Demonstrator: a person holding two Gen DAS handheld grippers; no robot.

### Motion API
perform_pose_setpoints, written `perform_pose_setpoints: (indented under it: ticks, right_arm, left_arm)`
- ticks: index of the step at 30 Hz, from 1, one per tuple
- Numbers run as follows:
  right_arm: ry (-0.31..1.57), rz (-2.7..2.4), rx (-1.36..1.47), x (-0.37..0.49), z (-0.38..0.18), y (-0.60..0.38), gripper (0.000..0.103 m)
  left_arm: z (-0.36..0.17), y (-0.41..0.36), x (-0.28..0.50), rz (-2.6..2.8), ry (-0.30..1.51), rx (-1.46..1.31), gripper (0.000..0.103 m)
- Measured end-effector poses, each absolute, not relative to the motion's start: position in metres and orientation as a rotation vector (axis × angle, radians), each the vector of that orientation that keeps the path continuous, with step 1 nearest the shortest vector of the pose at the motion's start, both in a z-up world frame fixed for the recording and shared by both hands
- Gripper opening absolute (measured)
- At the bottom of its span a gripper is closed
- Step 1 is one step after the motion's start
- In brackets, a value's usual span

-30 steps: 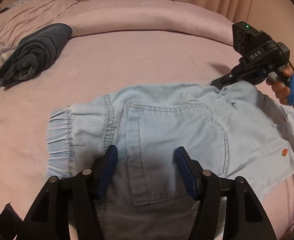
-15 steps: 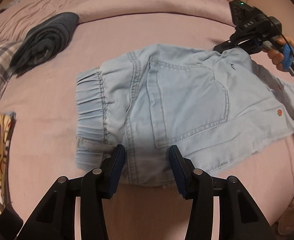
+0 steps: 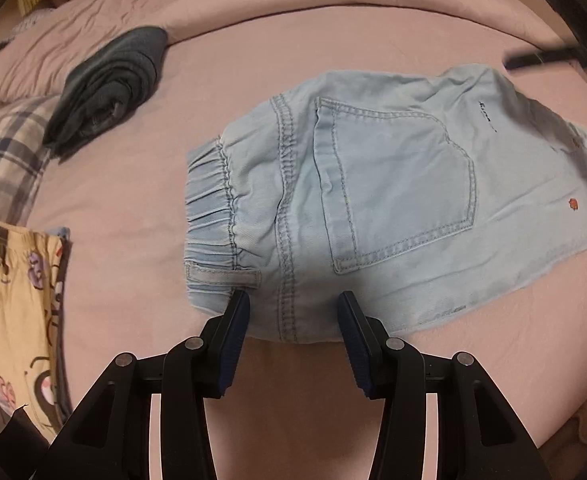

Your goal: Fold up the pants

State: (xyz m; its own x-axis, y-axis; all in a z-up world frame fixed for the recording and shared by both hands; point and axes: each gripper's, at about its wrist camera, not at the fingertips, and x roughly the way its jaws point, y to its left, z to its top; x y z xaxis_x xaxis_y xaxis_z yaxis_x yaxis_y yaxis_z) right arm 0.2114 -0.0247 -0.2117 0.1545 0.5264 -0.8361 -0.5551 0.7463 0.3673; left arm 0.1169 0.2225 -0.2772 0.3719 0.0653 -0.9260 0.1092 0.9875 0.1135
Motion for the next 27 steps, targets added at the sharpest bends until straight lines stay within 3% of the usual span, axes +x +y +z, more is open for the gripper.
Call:
perform_pose_setpoints:
  ticks: [6,8,11,14,25,27]
  right_arm:
    - [1.291,0.898,-0.259,0.14,-0.283,0.023,0.024]
    - [1.187,0.905,-0.305,0.124,-0.274,0.027,0.031]
    - [1.215,0.919,-0.257,0.118,-0.257,0.018,0.031]
    - [1.137,0.914,-0.155,0.114,-0.232,-0.006,0.03]
    - [1.135,0.607,-0.033,0.112,-0.249,-0.08,0.031]
    - [1.169,0.606,-0.052,0.098,-0.262,-0.085,0.031]
  left_arm:
    - [-0.273,0.23,0.14,0.002,1.216,0.138,0.049]
    - [-0.257,0.222,0.136,-0.015,1.181,0.179,0.049]
    - [-0.222,0.209,0.124,-0.138,1.069,0.142,0.051]
    - [-0.207,0.192,0.14,-0.228,0.982,0.069,0.062]
    - [-0.29,0.067,0.281,-0.294,1.096,-0.007,0.062]
    - [-0.315,0.062,0.292,-0.241,1.114,0.048,0.067]
